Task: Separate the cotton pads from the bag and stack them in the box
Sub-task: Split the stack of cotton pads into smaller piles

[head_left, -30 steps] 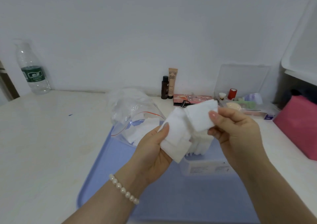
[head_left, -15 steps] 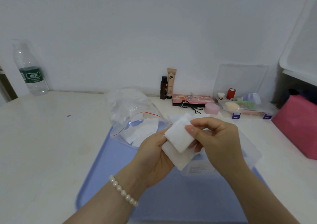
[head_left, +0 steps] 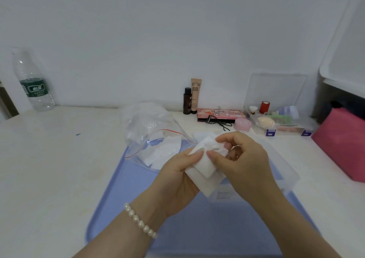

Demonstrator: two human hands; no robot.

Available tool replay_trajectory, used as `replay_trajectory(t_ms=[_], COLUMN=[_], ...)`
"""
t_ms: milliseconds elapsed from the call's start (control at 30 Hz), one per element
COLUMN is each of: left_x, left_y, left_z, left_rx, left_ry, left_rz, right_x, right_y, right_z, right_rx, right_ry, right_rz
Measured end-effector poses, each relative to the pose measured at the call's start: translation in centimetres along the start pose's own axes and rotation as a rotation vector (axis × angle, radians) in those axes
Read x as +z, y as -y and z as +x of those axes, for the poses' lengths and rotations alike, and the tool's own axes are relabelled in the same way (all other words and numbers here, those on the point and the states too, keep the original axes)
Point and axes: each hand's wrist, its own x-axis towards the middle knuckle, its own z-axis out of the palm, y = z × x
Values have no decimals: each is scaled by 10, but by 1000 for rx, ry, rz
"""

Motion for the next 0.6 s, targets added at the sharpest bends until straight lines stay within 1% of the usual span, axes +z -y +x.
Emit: replay_trajectory(t_ms=[100, 267, 333, 367, 400, 433, 500, 567, 600], left_x=[1, 3, 3, 3, 3, 2, 1, 2, 2], left_y=[-1, -3, -5, -6, -7, -7, -9, -10, -10], left_z=[-1, -2, -2, -2, -3, -2, -2, -1, -1], left_rx=[-7, -30, -27, -22, -14, -4, -4, 3, 16], left_ry=[-7, -92, -110, -119, -130, -140, -171, -220, -245], left_rz=[-51, -161, -178, -187, -191, -180, -142, -133, -136], right_x=[-1, 3, 5, 4, 3, 1, -4, -12, -15], right_y=[-2, -6, -8, -8, -6, -2, 5, 11, 12], right_z=[1, 1, 0, -1, -2, -3, -3, 0, 3], right_rx=[-60, -416, -513, -520, -489, -421, -231, -58, -1], right_ry=[-24, -146, -150, -118, -54, 22, 148, 216, 209], right_rz=[-29, -219, -261, -248, -222, -184, -54, 181, 291])
